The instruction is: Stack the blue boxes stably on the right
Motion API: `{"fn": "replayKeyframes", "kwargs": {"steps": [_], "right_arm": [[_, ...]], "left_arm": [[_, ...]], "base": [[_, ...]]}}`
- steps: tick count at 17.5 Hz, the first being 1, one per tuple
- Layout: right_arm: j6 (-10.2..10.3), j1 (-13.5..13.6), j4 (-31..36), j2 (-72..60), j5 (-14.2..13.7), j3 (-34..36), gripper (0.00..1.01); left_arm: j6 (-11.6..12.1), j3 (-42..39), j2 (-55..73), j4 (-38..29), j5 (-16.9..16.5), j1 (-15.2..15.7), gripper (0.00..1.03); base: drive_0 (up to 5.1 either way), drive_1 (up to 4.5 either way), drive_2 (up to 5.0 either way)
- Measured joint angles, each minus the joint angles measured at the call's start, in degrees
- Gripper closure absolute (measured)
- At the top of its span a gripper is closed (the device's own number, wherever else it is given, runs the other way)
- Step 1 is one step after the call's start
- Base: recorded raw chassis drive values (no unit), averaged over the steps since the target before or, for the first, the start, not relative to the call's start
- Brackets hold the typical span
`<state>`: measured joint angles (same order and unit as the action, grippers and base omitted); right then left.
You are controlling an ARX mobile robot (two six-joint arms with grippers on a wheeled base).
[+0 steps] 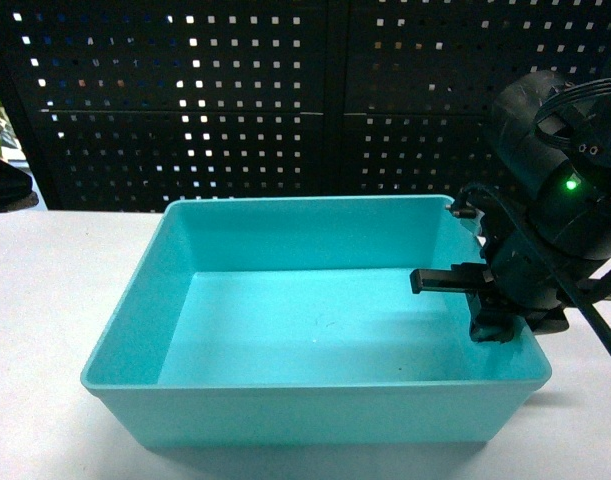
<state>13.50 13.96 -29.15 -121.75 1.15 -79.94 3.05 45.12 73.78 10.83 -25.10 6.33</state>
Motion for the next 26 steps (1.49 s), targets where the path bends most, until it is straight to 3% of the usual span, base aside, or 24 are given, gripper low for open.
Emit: {"fn": "replayKeyframes", "kwargs": {"steps": [4,6,9,11,14,16,18,21,26], "right_arm": [[0.0,0.0,0.0,0.0,0.0,0.0,0.99],[0.0,0.0,0.0,0.0,0.0,0.0,0.99],[0.0,0.31,0.0,0.0,0.0,0.0,0.99],[0.0,0.31,0.02,0.0,-0.02,0.0,0.99],[0.0,0.31,0.02,0.0,-0.02,0.0,0.99],[0.0,0.31,0.02,0.0,-0.02,0.0,0.99],[0.0,0.31,0.0,0.0,0.04,0.0,0.99],[0.0,0.31,0.02,0.0,0.07,0.0,0.99],[0.0,0.31,0.02,0.0,0.07,0.0,0.99]], "left_arm": [[-2.14,13.42,7.82,15.39,-0.55,1.64,0.05],[-4.17,21.33,15.02,22.58,-0.5,0.63,0.05],[-4.33,33.35,24.68,33.79,-1.81,-2.67,0.05],[-4.13,36.02,27.87,34.67,0.17,-4.42,0.05],[-2.64,34.12,32.52,28.5,8.72,-5.62,0.05],[-2.67,32.65,36.37,26.64,11.93,-7.43,0.05],[-5.49,37.92,41.46,25.66,11.74,-12.5,0.05],[-5.66,38.01,43.47,24.68,13.84,-12.13,0.05],[-5.66,36.76,44.26,24.22,13.11,-12.7,0.05]], "base": [[0.0,0.0,0.0],[0.0,0.0,0.0],[0.0,0.0,0.0],[0.0,0.0,0.0],[0.0,0.0,0.0],[0.0,0.0,0.0],[0.0,0.0,0.0],[0.0,0.0,0.0],[0.0,0.0,0.0]]}}
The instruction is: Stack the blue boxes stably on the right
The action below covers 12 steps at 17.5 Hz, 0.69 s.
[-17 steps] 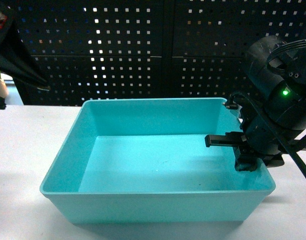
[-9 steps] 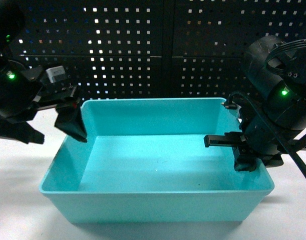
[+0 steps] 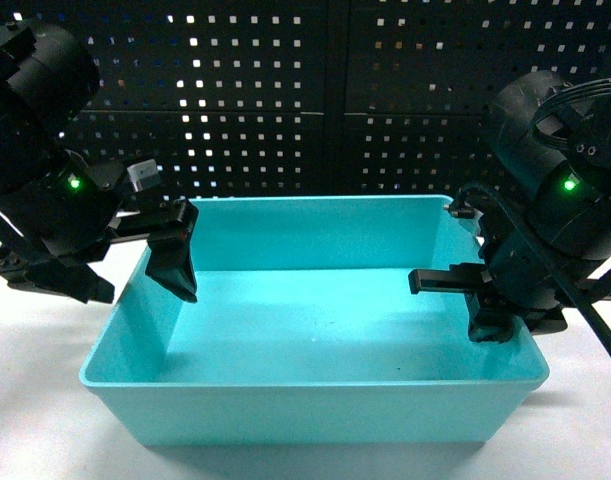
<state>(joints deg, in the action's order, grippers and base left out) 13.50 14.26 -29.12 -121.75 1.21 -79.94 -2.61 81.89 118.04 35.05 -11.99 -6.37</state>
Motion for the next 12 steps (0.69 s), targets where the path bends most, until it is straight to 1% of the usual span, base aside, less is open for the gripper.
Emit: {"fn": "replayKeyframes", "kwargs": {"steps": [5,9,12], "right_arm": [[0.0,0.0,-0.02,0.0,0.0,0.0,0.99],[0.0,0.0,0.02,0.0,0.02,0.0,0.99],[0.0,0.0,-0.02,0.0,0.0,0.0,0.99]], "left_arm": [[-0.02,-0.02,0.9,-1.29,0.04,-1.09,0.05],[0.02,-0.83,2.91,-2.93,1.53,-1.18,0.05],[0.0,-2.49,3.67,-2.95,1.38,-1.18,0.05]], "base": [[0.0,0.0,0.0],[0.0,0.0,0.0],[0.0,0.0,0.0]]}}
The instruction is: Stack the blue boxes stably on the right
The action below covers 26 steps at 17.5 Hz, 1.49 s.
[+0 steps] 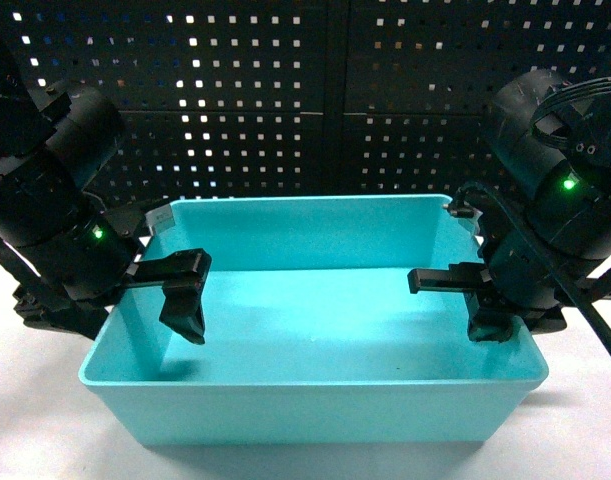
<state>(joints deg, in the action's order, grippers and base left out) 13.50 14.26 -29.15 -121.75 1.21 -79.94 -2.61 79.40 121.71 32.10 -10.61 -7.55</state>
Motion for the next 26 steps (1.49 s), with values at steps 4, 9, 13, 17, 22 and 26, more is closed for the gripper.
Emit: {"fn": "replayKeyframes", "kwargs": {"steps": [4,9,13,17,22,26], "right_arm": [[0.0,0.0,-0.04,0.0,0.02,0.0,0.99],[0.0,0.0,-0.04,0.0,0.0,0.0,0.99],[0.0,0.0,0.0,0.0,0.0,0.0,0.99],[0.24,0.0,0.09,0.0,-0.07,0.02,0.99],[0.52,-0.02,0.24,0.42,-0.02,0.02,0.99],[0.57,-0.02,0.2,0.42,-0.02,0.02,0.99]], "left_arm": [[0.07,-0.48,-0.15,-1.53,-0.59,-1.07,0.05],[1.42,-2.27,-1.05,-4.11,-0.07,-1.27,0.31],[1.53,-4.35,-2.21,-6.97,1.66,-1.25,0.71],[2.01,-9.14,-5.11,-18.64,5.77,-1.51,1.01],[4.48,-9.55,-5.86,-21.88,6.21,-1.77,1.01],[4.55,-9.55,-5.86,-21.88,6.27,-1.79,1.01]], "base": [[0.0,0.0,0.0],[0.0,0.0,0.0],[0.0,0.0,0.0],[0.0,0.0,0.0],[0.0,0.0,0.0],[0.0,0.0,0.0]]}}
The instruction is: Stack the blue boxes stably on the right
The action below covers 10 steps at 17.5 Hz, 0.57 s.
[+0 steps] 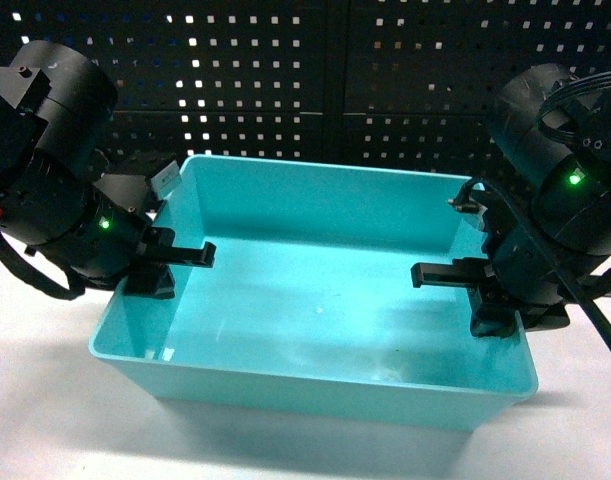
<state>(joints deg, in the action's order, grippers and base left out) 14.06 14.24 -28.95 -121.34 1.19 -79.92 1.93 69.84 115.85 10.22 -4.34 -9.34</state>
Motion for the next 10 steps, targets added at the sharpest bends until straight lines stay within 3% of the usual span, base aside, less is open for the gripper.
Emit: {"fn": "replayKeyframes", "kwargs": {"steps": [4,6,8,10], "right_arm": [[0.72,0.02,-2.1,0.0,0.2,-0.42,0.99],[5.46,-0.07,-11.87,1.07,3.39,-4.33,0.99],[6.47,-0.48,-16.26,3.89,3.32,-10.34,0.99],[6.49,-0.81,-20.28,6.49,3.1,-14.25,0.99]], "left_arm": [[0.24,0.0,0.0,0.9,-0.79,0.0,1.01],[-4.76,5.46,0.0,16.52,-3.89,0.85,1.01],[-7.37,11.91,-0.24,24.72,-6.19,2.14,1.01],[-8.17,15.19,-2.36,31.76,-8.04,2.56,1.01]], "base": [[0.0,0.0,0.0],[0.0,0.0,0.0],[0.0,0.0,0.0],[0.0,0.0,0.0]]}}
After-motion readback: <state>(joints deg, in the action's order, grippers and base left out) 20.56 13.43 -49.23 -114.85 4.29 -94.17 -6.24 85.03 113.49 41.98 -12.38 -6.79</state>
